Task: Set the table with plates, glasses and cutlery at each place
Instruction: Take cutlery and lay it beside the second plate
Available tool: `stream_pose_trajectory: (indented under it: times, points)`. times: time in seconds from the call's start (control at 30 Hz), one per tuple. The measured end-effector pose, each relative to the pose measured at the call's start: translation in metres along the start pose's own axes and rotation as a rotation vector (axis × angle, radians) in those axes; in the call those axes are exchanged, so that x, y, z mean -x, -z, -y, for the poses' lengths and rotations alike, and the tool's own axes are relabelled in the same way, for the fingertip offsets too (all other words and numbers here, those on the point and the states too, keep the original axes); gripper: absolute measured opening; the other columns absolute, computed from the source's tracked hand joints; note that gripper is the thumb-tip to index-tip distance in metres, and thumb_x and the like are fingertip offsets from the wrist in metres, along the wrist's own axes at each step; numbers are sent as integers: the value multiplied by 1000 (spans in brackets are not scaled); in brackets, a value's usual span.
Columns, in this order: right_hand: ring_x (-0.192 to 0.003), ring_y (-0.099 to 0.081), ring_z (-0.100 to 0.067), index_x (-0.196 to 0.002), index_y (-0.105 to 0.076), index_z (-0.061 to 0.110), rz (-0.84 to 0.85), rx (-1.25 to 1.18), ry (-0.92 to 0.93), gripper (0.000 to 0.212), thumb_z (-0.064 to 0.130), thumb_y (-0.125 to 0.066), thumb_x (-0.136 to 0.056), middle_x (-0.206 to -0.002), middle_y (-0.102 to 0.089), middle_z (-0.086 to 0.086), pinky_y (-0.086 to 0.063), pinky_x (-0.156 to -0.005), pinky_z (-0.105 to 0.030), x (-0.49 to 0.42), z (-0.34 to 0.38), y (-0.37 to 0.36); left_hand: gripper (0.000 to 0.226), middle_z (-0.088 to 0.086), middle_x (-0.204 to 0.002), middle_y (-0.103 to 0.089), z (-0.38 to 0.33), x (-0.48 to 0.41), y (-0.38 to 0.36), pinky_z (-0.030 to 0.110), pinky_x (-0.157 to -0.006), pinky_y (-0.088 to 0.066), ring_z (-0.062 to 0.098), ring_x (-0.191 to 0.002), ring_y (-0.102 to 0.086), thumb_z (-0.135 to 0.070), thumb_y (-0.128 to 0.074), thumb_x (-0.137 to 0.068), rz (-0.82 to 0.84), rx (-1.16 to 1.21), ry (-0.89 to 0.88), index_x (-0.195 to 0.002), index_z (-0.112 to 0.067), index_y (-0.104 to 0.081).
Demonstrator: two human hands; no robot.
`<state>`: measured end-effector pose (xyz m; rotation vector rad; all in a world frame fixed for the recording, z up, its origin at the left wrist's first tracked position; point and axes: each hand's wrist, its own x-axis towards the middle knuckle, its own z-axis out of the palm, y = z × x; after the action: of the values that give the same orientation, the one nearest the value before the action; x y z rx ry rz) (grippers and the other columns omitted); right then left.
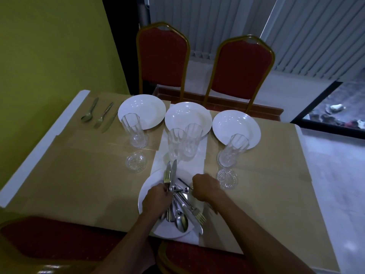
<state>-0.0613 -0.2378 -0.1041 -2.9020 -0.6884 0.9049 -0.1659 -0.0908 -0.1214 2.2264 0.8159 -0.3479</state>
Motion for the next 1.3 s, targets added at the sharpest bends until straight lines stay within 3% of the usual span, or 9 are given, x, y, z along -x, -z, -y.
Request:
stream_pose_trajectory:
  times: [0.13,0.27,0.47,0.67,0.9,1.07,1.3]
  points:
    - [-99,-63,-30,-106,-59,11,-26,-126,-34,19,20,-57,-89,-110,-64,-12,-43,-71,-33,9,-19,1,24,-5,-70,-58,-19,-7,-8,29,-60,-43,20,-71,-59,-38,-54,-88,-19,-66,-32,-75,-19,-60]
    - [-101,-63,-29,-105,-61,13,-35,-235,-33,19,21,-58,-87,-111,-64,-9,-50,-79,-36,13,-15,4,17,-3,-79,-65,-9,-9,-7,32,-65,-50,20,-77,-62,-33,-56,-88,-59,-68,1,-82,-20,-65]
    - [-94,-65,-24,-97,-69,14,-45,-357,-39,15,24,-60,-89,-110,-66,-7,-56,-83,-38,13,-20,8,17,-1,-99,-73,3,-8,-6,32,-78,-54,24,-96,-67,-36,-59,-89,-94,-18,57,-98,-27,-71]
    - [-96,-66,-25,-97,-71,10,-52,-407,-22,19,23,-60,-90,-109,-68,-9,-56,-84,-37,11,-15,9,8,-2,-90,-71,11,-9,2,35,-75,-56,23,-87,-66,-30,-61,-85,-110,41,62,-87,-24,-65]
    - [-98,-64,-27,-98,-71,7,-50,-437,-7,20,22,-62,-89,-107,-68,-12,-53,-85,-36,12,-5,11,14,0,-92,-72,20,-13,4,32,-77,-54,23,-90,-67,-29,-63,-85,-107,63,38,-95,-22,-69]
    - [-96,-65,-27,-96,-72,4,-49,-472,-30,21,22,-64,-88,-106,-69,-14,-53,-81,-35,13,-3,10,17,-4,-72,-66,19,-9,4,29,-66,-49,18,-73,-62,-28,-58,-90,-111,67,-11,-78,-20,-65]
    - [-99,-65,-28,-100,-71,2,-54,-504,-29,27,26,-62,-91,-109,-68,-15,-52,-82,-34,17,-3,13,16,-12,-73,-64,17,-2,2,25,-61,-43,11,-73,-61,-32,-55,-94,-71,84,-60,-86,-26,-68]
